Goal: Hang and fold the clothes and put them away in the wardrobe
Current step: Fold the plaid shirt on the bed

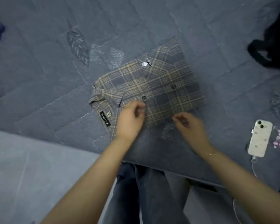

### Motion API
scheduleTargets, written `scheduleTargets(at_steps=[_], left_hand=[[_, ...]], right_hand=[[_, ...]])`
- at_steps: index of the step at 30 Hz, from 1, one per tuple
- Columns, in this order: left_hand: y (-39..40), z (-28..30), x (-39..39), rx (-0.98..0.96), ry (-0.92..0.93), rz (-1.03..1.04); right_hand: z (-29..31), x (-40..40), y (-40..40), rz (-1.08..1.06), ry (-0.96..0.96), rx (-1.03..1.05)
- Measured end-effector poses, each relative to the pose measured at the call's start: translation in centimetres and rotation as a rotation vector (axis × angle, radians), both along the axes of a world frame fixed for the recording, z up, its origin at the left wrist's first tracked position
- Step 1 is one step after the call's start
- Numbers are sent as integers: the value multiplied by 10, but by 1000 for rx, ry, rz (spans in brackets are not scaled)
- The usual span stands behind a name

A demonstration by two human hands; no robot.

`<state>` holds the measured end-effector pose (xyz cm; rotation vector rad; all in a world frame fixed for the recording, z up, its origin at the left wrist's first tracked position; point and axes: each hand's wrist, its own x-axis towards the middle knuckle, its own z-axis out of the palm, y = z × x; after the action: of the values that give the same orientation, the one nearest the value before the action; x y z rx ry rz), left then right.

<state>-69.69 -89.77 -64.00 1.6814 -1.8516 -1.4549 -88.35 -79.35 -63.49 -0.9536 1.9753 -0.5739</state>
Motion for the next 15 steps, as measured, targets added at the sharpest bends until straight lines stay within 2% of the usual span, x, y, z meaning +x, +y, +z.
scheduleTargets(at_steps=[1,3,5,7,10,12,15], left_hand=[[16,5,2,160,56,202],[45,9,4,622,199,633],[69,4,7,980,338,920],[82,0,10,1065,439,1093],[78,-5,7,1060,629,1318],[64,-8,0,1027,770,1472],[56,-13,-15,942,866,1643]], right_hand=[[8,-2,-12,86,29,-37],[18,-3,-46,247,67,-66],[20,3,-89,446,105,-70],[12,15,-131,696,184,-62],[-3,40,-184,987,273,-103],[-15,61,-218,1095,298,-115],[-32,83,-258,1222,369,-50]])
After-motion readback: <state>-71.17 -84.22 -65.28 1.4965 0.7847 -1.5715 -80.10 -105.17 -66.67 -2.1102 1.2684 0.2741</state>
